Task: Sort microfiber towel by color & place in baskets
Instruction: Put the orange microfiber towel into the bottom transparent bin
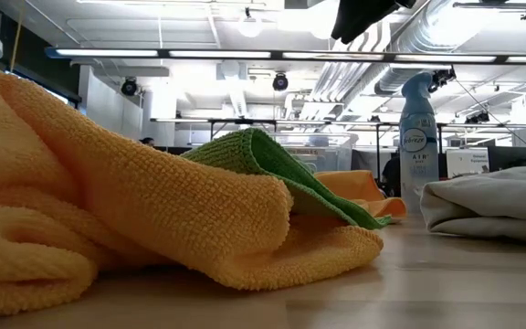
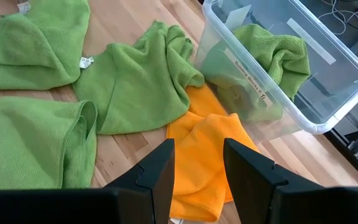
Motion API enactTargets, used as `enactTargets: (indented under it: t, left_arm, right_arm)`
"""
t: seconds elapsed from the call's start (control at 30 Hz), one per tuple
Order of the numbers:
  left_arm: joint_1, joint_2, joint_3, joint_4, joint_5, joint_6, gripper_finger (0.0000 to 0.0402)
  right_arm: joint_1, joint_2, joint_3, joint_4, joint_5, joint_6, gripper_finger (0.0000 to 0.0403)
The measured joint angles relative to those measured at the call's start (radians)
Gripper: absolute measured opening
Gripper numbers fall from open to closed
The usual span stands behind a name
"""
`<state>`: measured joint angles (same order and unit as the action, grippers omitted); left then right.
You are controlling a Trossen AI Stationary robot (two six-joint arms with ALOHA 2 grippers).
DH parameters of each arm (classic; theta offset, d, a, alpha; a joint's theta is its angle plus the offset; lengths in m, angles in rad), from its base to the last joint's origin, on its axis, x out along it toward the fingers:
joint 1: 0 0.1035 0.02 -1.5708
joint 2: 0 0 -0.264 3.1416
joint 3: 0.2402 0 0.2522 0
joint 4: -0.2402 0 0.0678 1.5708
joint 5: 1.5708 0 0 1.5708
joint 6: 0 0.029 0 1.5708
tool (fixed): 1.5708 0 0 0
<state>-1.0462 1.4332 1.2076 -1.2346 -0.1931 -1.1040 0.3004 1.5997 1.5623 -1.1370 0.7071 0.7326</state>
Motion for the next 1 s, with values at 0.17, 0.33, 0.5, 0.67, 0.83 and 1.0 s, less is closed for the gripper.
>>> enactTargets:
  t: [0.17,0.33,0.5,0.67,0.83,1.0]
  left_arm:
    - [0.0,0.0,0.0,-0.005,0.0,-0.003,0.016]
    - [0.001,0.0,0.0,-0.04,0.008,-0.002,0.0191]
    - [0.001,-0.018,0.0,-0.059,0.06,-0.012,0.0203]
    - [0.001,-0.074,0.039,-0.098,0.057,-0.032,0.0203]
    - [0.001,-0.129,0.075,-0.138,0.042,-0.077,0.0204]
    - [0.0,-0.139,0.076,-0.095,-0.007,-0.112,0.0204]
  right_arm:
    - [0.0,0.0,0.0,0.016,0.0,0.0,0.0133]
    - [0.0,0.0,0.0,0.047,0.0,0.0,0.0133]
    - [0.0,0.0,0.0,0.053,0.0,0.001,0.0133]
    - [0.0,0.0,0.0,0.059,0.0,0.001,0.0133]
    - [0.0,0.0,0.0,0.06,0.001,0.002,0.0133]
    - [0.0,0.0,0.0,0.064,0.001,0.003,0.0133]
